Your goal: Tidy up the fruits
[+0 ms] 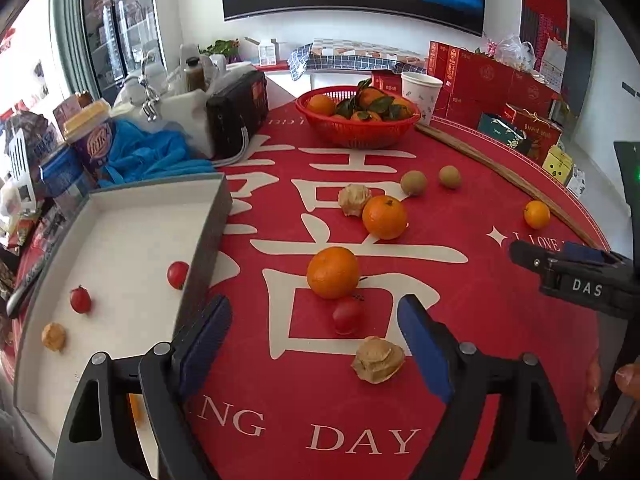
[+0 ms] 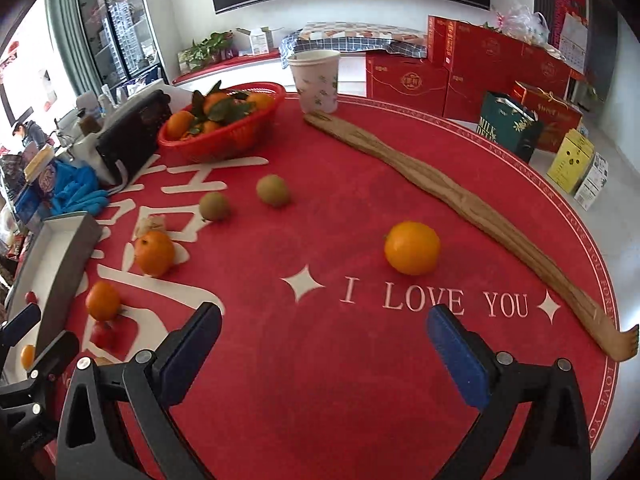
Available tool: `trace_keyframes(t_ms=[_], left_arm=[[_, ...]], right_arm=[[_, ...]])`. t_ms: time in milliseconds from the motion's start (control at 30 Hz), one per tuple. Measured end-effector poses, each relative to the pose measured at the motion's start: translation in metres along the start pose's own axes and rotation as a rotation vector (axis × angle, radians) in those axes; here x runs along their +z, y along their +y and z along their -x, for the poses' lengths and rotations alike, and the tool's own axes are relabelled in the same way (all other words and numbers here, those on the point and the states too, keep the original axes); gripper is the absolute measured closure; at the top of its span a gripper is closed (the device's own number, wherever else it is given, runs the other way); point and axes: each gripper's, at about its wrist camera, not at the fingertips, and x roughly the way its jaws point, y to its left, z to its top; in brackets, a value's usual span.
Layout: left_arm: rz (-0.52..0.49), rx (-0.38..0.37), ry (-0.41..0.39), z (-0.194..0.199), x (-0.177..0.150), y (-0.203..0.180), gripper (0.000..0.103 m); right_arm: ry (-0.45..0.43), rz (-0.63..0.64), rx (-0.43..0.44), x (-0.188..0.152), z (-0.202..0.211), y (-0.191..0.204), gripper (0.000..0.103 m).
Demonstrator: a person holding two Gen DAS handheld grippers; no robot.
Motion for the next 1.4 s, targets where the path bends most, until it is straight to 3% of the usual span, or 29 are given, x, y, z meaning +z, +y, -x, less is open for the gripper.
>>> trace_keyframes(t_ms=[133, 300, 567, 767, 967, 1400], left_arm=[[0.011, 0.004, 0.035, -0.01, -0.006, 0.0, 0.016], [-0.002, -0.013, 0.076, -0.019, -0.012, -0.006, 0.016], [-0.014, -0.03, 0.116, -0.027, -0.018, -0.011, 0.016], [-0.013, -0.036, 0.116, -0.027, -0.019, -0.011, 0.015], [0.005, -0.021, 0.114, -0.031, -0.019, -0.008, 0.005], [0.007, -0.019, 0.115, -0.032, -0.02, -0.007, 0.002]], right_arm=[[0.068, -0.001, 0.006, -0.004, -0.014, -0.003, 0.0], [0.087, 0.056, -0.081, -0.007, -0.021, 0.004, 0.0], [0.072, 0.06, -0.079, -0.01, -0.022, 0.003, 0.0], [0.063, 0.06, -0.08, -0.01, -0.022, 0.003, 0.0], [0.063, 0.059, -0.08, -0.01, -0.022, 0.003, 0.0], [0.062, 0.06, -0.08, -0.01, -0.022, 0.003, 0.0]])
